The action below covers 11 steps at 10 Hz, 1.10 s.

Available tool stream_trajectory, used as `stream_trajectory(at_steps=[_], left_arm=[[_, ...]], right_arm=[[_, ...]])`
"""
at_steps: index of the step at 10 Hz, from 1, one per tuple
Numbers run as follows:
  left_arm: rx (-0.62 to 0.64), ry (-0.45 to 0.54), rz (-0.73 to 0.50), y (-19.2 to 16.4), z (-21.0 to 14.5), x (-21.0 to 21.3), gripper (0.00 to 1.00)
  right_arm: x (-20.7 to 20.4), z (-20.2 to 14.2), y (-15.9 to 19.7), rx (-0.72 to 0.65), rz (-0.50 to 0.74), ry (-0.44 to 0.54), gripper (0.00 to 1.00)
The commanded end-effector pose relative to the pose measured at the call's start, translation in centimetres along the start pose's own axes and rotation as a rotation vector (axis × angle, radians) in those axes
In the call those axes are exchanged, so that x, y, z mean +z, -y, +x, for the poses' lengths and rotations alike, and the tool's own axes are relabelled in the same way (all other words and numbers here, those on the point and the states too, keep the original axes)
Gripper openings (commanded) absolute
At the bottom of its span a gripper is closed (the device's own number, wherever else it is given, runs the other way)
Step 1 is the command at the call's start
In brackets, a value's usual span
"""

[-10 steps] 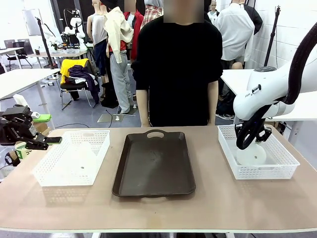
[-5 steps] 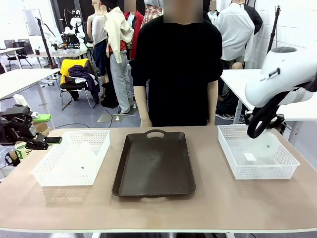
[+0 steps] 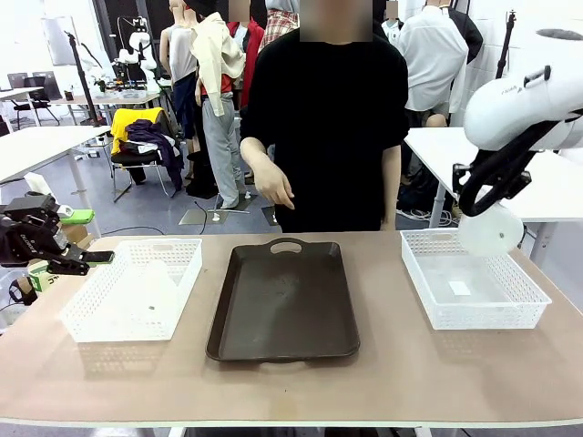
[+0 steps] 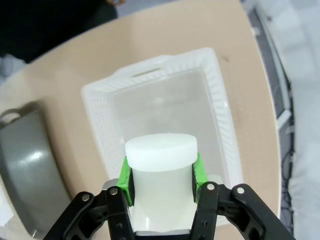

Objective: Prepare the laboratory tools.
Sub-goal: While moving the picked Big flask to the Handle tray indicated by the person, stop as directed by the person.

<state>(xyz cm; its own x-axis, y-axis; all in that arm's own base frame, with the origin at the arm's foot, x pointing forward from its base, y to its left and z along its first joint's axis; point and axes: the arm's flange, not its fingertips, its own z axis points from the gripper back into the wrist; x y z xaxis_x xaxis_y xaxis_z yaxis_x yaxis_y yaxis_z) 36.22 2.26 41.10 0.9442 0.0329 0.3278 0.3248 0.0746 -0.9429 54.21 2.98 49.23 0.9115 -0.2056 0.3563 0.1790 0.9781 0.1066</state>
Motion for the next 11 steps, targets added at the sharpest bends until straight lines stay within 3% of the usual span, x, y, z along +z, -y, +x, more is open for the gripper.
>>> stream_trajectory(at_steps=[1,4,11], left_arm=[[-0.004,0.001,-0.003,0.2,-0.2,0.1,1.00],[-0.004,0.001,-0.003,0.2,-0.2,0.1,1.00],[-0.004,0.001,-0.003,0.2,-0.2,0.1,1.00]], right_arm=[[2.0,-1.2,-2.4,0.084,0.035,0.028,0.00],[1.6,-1.7,-6.9,0.165,0.057,0.003,0.00],[1.7,-2.5,-7.7,0.151,0.044,0.010,0.00]])
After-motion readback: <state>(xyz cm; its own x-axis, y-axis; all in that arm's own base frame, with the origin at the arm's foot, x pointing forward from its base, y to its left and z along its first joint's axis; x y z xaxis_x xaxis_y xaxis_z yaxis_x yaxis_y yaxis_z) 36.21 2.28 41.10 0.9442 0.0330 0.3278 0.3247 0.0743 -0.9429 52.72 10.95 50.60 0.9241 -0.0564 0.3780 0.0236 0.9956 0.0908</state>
